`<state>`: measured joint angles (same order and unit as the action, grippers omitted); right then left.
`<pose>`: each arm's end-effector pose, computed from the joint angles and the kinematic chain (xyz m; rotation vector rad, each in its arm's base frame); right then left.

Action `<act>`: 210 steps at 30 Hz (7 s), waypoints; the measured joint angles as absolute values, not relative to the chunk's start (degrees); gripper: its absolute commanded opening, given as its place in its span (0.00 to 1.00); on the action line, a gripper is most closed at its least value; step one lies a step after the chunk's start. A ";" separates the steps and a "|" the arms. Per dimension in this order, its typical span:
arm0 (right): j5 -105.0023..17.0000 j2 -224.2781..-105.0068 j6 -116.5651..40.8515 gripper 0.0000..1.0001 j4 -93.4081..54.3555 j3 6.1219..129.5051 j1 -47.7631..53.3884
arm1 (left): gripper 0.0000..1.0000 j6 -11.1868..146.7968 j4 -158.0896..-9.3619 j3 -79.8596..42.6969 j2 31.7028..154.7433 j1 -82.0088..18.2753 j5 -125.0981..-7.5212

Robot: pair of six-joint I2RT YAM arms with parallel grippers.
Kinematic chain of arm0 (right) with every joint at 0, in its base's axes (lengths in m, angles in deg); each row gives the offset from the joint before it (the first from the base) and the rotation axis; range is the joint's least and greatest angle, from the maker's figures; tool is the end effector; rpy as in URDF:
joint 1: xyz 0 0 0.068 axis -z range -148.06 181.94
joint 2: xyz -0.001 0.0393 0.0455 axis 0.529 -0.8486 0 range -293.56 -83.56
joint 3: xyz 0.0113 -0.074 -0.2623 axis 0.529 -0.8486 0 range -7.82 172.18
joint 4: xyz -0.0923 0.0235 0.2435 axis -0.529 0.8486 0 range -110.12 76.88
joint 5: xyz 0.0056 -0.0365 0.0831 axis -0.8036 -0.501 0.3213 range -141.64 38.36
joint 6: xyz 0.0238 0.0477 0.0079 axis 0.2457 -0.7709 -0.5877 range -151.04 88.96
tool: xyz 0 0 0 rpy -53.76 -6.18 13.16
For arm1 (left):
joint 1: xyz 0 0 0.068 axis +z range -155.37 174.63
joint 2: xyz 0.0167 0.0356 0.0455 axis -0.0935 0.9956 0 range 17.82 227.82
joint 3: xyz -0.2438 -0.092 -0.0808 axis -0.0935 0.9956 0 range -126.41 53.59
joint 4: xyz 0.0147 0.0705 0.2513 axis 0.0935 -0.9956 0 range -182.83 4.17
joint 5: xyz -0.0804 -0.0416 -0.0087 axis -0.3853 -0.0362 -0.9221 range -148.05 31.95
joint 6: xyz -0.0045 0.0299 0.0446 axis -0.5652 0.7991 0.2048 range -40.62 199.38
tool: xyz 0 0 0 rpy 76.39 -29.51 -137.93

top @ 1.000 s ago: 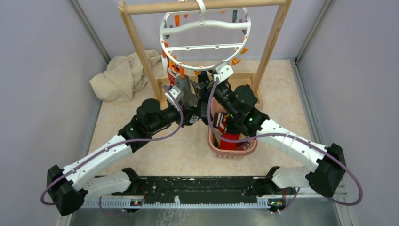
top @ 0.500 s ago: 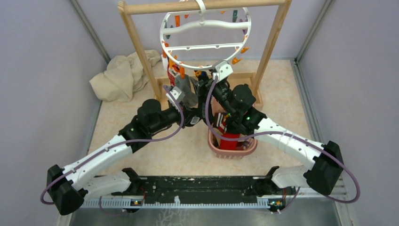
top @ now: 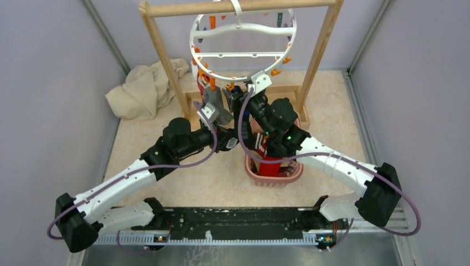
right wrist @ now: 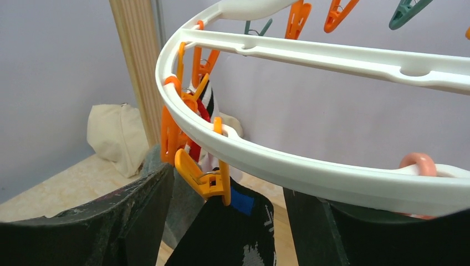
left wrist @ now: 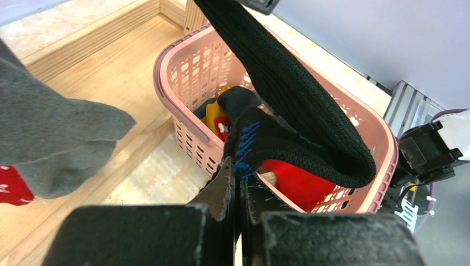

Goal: Remove the socks clipped to the hanger
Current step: Remove the sock from the hanger, then place the sock in the bin, then remove the sock from the hanger.

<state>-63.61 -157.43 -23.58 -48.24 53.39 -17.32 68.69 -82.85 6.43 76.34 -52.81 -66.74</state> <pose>0.2038 0.2252 0.4009 -0.4636 1.2388 0.4858 0.1598 -0.1820 0.3333 0.6768 1.6643 -0.8712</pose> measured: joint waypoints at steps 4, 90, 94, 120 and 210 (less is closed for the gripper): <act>-63.67 -157.60 -23.75 0.70 -48.59 53.39 -17.36 | 0.00 68.69 -82.85 6.43 76.56 -53.05 -66.89; -85.55 -120.29 -35.97 0.79 -25.51 39.49 -15.39 | 0.00 61.47 -74.43 -18.55 92.32 -58.27 -83.50; -87.87 -118.30 -35.12 0.79 -23.37 39.53 -15.39 | 0.01 60.53 -70.37 -18.73 95.22 -59.39 -84.16; -92.09 -114.30 -34.27 0.80 -19.19 40.36 -15.39 | 0.67 57.15 -71.50 -13.85 108.38 -62.53 -75.59; -70.69 -187.31 -35.10 0.69 -62.95 56.84 -21.27 | 0.99 48.32 -103.96 18.98 60.56 -23.85 -66.93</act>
